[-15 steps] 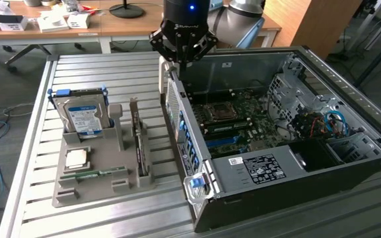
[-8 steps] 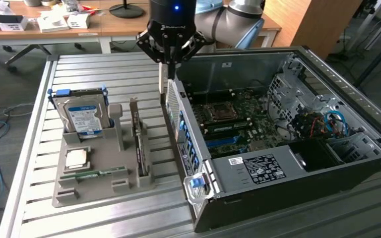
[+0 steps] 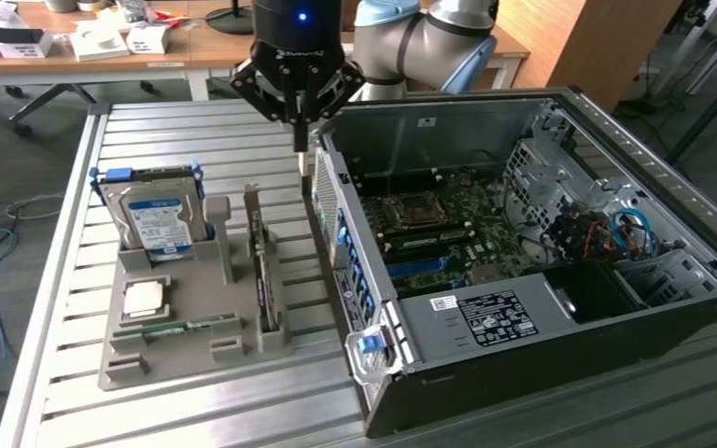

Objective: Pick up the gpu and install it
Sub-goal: 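Reach for the gpu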

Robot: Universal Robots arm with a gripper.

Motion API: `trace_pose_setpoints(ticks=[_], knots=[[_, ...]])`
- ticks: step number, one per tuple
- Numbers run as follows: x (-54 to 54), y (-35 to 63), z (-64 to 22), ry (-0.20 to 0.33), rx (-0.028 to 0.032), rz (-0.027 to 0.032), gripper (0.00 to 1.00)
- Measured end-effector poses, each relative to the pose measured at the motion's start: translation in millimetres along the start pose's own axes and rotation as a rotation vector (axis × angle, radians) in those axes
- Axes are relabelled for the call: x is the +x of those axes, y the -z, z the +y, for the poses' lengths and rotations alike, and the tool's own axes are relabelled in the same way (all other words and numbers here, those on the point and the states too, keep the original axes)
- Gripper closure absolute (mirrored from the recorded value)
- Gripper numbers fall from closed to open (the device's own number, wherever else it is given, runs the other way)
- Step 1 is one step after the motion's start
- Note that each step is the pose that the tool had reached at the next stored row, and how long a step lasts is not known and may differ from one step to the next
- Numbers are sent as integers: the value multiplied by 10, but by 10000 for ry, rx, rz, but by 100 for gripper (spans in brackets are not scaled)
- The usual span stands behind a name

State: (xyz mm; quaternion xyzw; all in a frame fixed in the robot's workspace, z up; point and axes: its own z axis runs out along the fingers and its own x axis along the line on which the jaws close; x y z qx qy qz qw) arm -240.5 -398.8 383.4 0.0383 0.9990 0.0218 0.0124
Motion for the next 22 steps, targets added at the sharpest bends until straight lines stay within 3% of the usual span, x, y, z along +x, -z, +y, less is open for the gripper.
trace_pose_setpoints(ticks=[22], knots=[[473, -26, -38, -10, 0, -1, 89]])
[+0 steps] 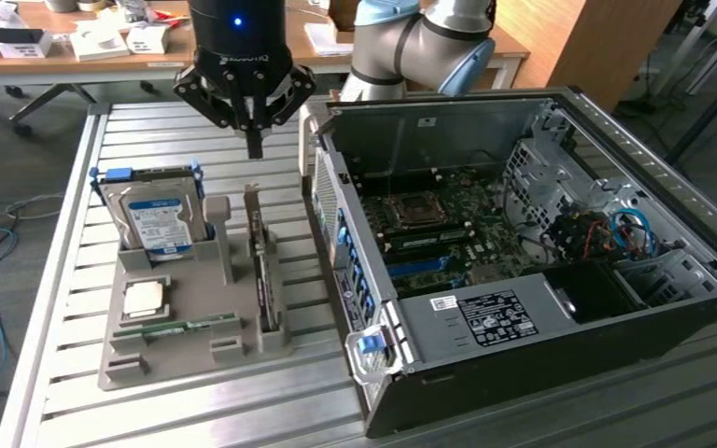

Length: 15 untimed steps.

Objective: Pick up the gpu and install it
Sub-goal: 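Reach for the gpu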

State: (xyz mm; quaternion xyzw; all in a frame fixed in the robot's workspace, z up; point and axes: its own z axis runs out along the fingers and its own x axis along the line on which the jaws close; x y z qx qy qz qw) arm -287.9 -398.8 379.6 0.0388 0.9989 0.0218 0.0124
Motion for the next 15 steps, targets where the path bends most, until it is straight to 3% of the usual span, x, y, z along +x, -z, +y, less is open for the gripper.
trace_pose_setpoints(ticks=[7, 15], knots=[[-1, 1, -19, 1, 0, 2, 89], [-16, 9, -210, 1, 0, 1, 89]])
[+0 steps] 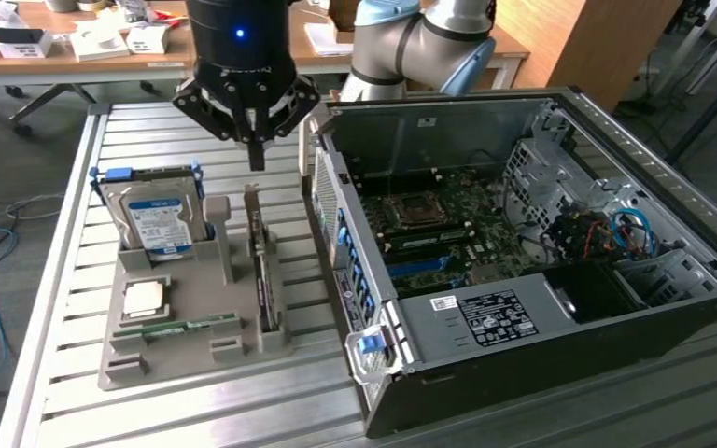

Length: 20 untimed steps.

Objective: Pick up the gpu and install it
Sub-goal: 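Reach for the gpu, then pick up the gpu and move the gpu toward the slot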

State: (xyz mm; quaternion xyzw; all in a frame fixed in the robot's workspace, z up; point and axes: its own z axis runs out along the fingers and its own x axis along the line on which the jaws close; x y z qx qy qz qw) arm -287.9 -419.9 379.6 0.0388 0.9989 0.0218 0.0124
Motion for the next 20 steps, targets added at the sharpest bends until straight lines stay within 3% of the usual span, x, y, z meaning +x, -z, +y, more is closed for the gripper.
trace_pose_setpoints(ticks=[6, 20], knots=[[2, 4, -101, 0, 0, 0, 89], [47, 2, -108, -1, 0, 0, 89]])
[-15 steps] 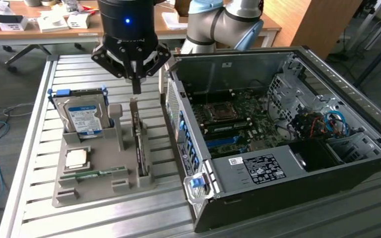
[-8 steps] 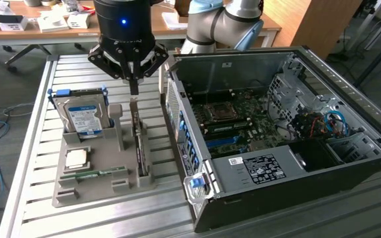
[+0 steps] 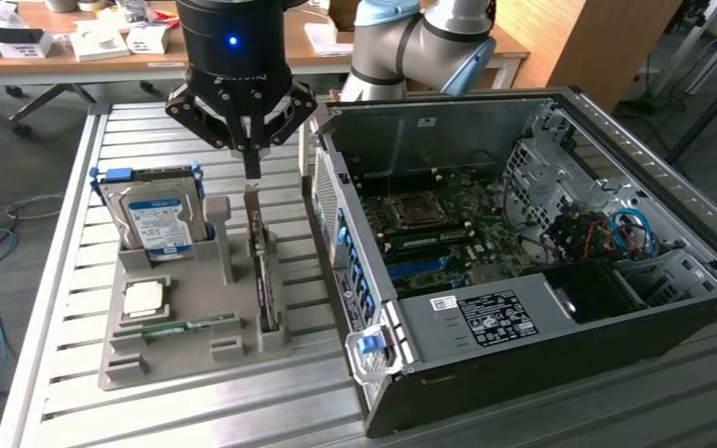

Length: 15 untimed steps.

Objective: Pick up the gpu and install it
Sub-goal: 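Pick up the gpu and move the gpu toward the slot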

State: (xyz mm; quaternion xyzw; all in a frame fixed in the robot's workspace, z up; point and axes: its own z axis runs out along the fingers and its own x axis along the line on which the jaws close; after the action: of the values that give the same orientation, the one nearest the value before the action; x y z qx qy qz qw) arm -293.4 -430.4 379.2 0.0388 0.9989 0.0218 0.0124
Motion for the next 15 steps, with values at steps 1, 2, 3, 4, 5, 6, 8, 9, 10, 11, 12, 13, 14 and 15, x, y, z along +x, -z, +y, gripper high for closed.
trace_pose_setpoints(ticks=[1, 2, 3, 4, 5, 6, 8, 9, 10, 11, 12, 13, 14, 15], knots=[[0, 0, 0, 0, 0, 0, 89], [0, 0, 0, 0, 0, 1, 89], [0, 0, 0, 0, 0, 0, 89], [0, 0, 0, 0, 0, 0, 89], [0, 0, 0, 0, 0, 0, 89], [0, 0, 0, 0, 0, 0, 89], [0, 0, 0, 0, 0, 0, 89], [0, 0, 0, 0, 0, 0, 83], [0, 0, 0, 0, 0, 0, 77], [0, 0, 0, 0, 0, 0, 77], [0, 0, 0, 0, 0, 0, 71], [0, 0, 0, 0, 0, 0, 65], [0, 0, 0, 0, 0, 0, 65], [0, 0, 0, 0, -1, -1, 59]])
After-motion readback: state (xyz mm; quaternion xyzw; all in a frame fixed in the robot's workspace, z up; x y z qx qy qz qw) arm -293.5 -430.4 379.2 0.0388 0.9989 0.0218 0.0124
